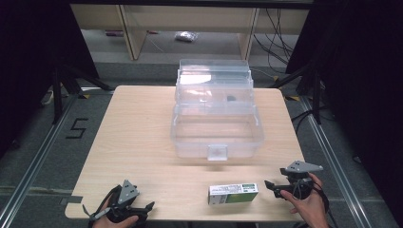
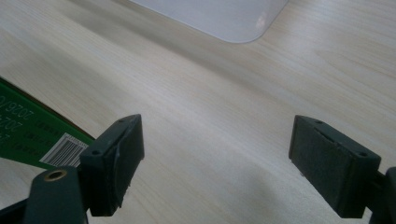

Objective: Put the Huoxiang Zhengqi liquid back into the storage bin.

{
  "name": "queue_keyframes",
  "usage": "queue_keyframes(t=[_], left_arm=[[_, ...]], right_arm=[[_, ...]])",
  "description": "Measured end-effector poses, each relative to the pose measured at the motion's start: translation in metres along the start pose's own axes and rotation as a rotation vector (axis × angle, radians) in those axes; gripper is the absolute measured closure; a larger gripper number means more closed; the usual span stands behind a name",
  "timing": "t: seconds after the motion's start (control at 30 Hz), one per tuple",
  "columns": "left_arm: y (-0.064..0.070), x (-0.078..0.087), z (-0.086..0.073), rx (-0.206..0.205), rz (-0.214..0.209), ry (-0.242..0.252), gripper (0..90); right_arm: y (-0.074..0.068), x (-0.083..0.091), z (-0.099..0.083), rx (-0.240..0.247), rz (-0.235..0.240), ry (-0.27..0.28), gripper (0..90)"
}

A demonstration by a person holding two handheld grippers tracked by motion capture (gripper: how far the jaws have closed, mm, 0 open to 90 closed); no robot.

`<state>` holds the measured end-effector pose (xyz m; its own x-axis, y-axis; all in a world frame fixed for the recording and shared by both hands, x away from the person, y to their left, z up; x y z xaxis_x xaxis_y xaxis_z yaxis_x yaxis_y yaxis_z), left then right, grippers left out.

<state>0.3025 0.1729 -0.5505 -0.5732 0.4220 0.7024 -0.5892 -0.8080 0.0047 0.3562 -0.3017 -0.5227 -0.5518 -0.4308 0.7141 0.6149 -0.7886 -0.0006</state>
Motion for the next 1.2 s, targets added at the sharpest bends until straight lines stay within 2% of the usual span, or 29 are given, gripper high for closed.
queue_keyframes(t=[0.03, 0.13, 0.17, 0.2, 0.23, 0.27, 0.3, 0.33, 0.37, 0.4, 0.5, 0.53, 0.63, 0.67, 0.7, 0.73, 0.77, 0.83, 0.87, 0.9, 0.93, 0.97, 1.0, 1.1, 1.13, 1.17, 1.2], left_arm=[[0.001, -0.001, 0.001, 0.014, 0.004, 0.016, 15.6], [-0.001, 0.0, 0.0, -0.003, 0.003, -0.002, 15.6], [-0.001, 0.0, 0.0, -0.003, 0.003, -0.002, 15.6], [-0.001, -0.002, 0.002, -0.012, 0.005, 0.02, 15.6], [-0.002, -0.002, 0.002, -0.016, 0.006, 0.023, 15.6], [-0.001, 0.0, 0.001, 0.0, 0.002, 0.005, 15.6], [-0.001, 0.0, 0.001, 0.0, 0.002, 0.005, 15.6], [-0.001, 0.0, 0.0, -0.001, 0.001, -0.003, 15.6], [-0.001, 0.0, 0.0, -0.006, 0.004, -0.001, 15.6], [-0.001, -0.001, 0.002, -0.015, 0.006, 0.015, 15.6], [-0.002, -0.001, 0.002, -0.019, 0.01, 0.009, 15.6], [-0.001, -0.001, 0.002, -0.009, 0.009, 0.005, 15.6], [0.0, 0.001, 0.0, 0.0, 0.009, -0.014, 15.6], [-0.003, -0.001, 0.002, -0.031, 0.012, 0.008, 15.6], [-0.003, -0.001, 0.002, -0.031, 0.012, 0.008, 15.6], [-0.001, 0.001, 0.0, -0.008, 0.01, -0.015, 15.6], [0.0, 0.001, 0.0, 0.001, 0.008, -0.019, 15.6], [-0.001, -0.001, 0.002, -0.008, 0.01, 0.011, 15.6], [-0.002, -0.001, 0.002, -0.024, 0.012, 0.007, 15.6], [0.0, 0.001, 0.0, 0.001, 0.01, -0.015, 15.6], [0.0, 0.001, 0.0, 0.001, 0.01, -0.015, 15.6], [-0.001, 0.001, 0.0, -0.009, 0.012, -0.017, 15.6], [0.0, -0.001, 0.001, 0.0, 0.009, 0.005, 15.6], [0.0, -0.001, 0.0, -0.001, 0.004, -0.008, 15.6], [0.0, 0.001, -0.001, -0.001, 0.009, -0.023, 15.6], [0.0, 0.0, 0.0, 0.006, 0.007, -0.011, 15.6], [0.0, 0.0, 0.0, 0.005, 0.007, -0.009, 15.6]], right_arm=[[0.002, 0.0, 0.001, 0.028, -0.01, 0.013, 19.1], [0.002, -0.001, 0.001, 0.029, -0.01, 0.004, 19.2], [0.0, -0.002, 0.0, 0.025, 0.005, 0.006, 19.4], [0.0, -0.001, 0.0, 0.029, 0.023, -0.009, 19.8], [0.0, -0.001, 0.0, 0.031, 0.02, -0.01, 19.8], [0.0, -0.002, 0.001, 0.04, 0.014, 0.002, 19.8], [0.001, -0.001, 0.001, 0.045, -0.005, 0.006, 19.8], [0.001, -0.001, 0.001, 0.045, -0.005, 0.006, 19.8], [-0.001, -0.001, 0.001, 0.024, 0.007, 0.001, 19.8], [-0.001, 0.0, 0.003, 0.039, 0.014, 0.006, 19.8], [-0.003, 0.001, 0.005, 0.031, 0.014, -0.005, 21.6], [-0.003, 0.004, 0.009, 0.049, 0.017, -0.005, 21.9], [-0.005, 0.006, 0.012, 0.055, 0.02, -0.013, 22.1], [-0.006, 0.007, 0.014, 0.063, 0.025, -0.014, 22.4], [-0.006, 0.007, 0.014, 0.063, 0.025, -0.014, 22.4], [-0.006, 0.009, 0.016, 0.08, 0.028, -0.018, 22.8], [-0.008, 0.009, 0.016, 0.076, 0.038, -0.025, 23.2], [-0.005, 0.012, 0.02, 0.113, 0.025, -0.017, 23.4], [-0.008, 0.014, 0.021, 0.085, 0.036, -0.034, 23.4], [-0.008, 0.018, 0.025, 0.094, 0.034, -0.038, 23.7], [-0.008, 0.018, 0.025, 0.094, 0.034, -0.038, 23.7], [-0.007, 0.019, 0.028, 0.123, 0.028, -0.017, 23.8], [-0.007, 0.022, 0.03, 0.124, 0.03, -0.018, 23.8], [-0.01, 0.029, 0.037, 0.132, 0.04, -0.019, 23.8], [-0.01, 0.032, 0.04, 0.158, 0.04, -0.009, 23.8], [-0.013, 0.034, 0.042, 0.153, 0.043, -0.02, 23.8], [-0.013, 0.036, 0.045, 0.169, 0.046, -0.017, 23.8]])
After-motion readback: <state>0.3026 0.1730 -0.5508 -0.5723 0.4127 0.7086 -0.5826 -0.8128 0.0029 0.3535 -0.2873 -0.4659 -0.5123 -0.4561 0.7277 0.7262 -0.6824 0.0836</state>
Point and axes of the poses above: each handheld gripper's, and its own axes: x roughly backward along the jaws, z roughly out of its top, y roughly to its right, the point moved 6 cm from there along -x, roughly forward along the jaws, and after that the axes turned 5 degrees about x, right-handed, at the moved point
